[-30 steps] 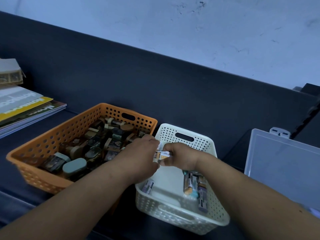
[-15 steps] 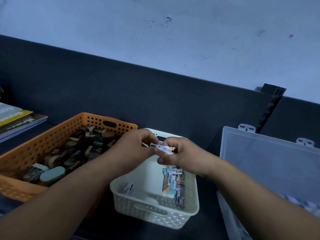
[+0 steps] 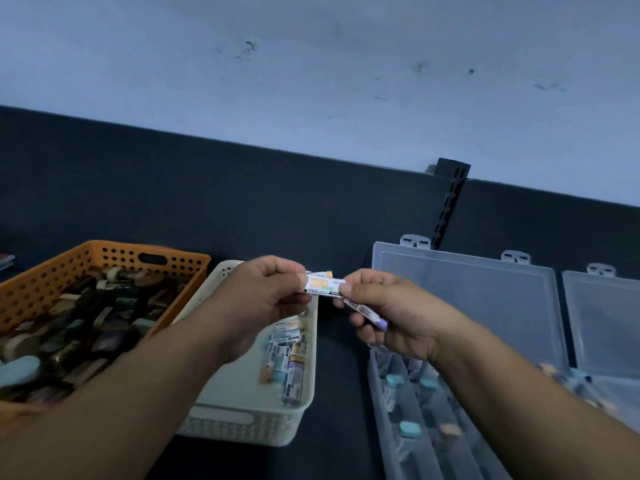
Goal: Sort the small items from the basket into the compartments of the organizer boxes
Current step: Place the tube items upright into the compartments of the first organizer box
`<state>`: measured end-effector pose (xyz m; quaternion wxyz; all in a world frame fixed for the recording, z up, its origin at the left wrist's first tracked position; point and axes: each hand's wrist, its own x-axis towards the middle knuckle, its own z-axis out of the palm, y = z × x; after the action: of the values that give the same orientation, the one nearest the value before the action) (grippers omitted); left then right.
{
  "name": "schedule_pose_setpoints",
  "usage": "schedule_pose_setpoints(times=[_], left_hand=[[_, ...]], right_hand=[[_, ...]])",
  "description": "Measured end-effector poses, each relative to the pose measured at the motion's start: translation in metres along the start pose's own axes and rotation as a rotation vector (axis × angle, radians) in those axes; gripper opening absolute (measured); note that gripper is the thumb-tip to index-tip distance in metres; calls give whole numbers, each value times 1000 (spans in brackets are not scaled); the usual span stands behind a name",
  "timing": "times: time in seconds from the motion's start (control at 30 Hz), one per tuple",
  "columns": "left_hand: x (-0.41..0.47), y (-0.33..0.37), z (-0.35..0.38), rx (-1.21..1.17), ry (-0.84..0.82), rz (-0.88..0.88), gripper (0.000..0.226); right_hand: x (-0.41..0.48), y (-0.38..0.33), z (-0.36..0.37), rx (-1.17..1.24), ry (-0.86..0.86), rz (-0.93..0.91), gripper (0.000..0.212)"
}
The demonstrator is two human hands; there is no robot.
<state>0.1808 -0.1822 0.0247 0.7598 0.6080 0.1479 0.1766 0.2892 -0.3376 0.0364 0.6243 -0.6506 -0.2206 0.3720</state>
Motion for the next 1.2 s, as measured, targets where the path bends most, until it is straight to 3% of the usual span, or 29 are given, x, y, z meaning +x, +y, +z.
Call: schedule_pose_setpoints(times=[0.1,0.27,0.43,0.5,0.67,0.83,0.9,1.07,1.2], left_hand=[[0,-1,17,-68,-49,-3,14],[-2,-2,45,15,-63,49,17],[-2,-3,72,8,-63,47,12],[-1,-4,80,-44,-45,7,11],[3,-7,93,-210,7,-138,4],[3,-13,106,-332,-28,-258,10],[2,-14,112,-356,-71,-274,16],[2,-16,119,-213,-163,-282,11],[3,-19,122,-152,-108,-269,10]], right_hand=[[-11,1,-15,-11,8,-22,10],[-27,4,-35,-158,3,-90,9],[-45,5,-47,-132,-44,-89,12],[-50,6,-52,-61,-49,-78,6],[-64,7,-71,251,-72,-73,29],[-71,12,-88,481,-40,9,13],[-73,14,-91,468,-30,2,10],[-72,21,-105,325,9,-70,37],[-72,21,-117,130,62,-126,18]])
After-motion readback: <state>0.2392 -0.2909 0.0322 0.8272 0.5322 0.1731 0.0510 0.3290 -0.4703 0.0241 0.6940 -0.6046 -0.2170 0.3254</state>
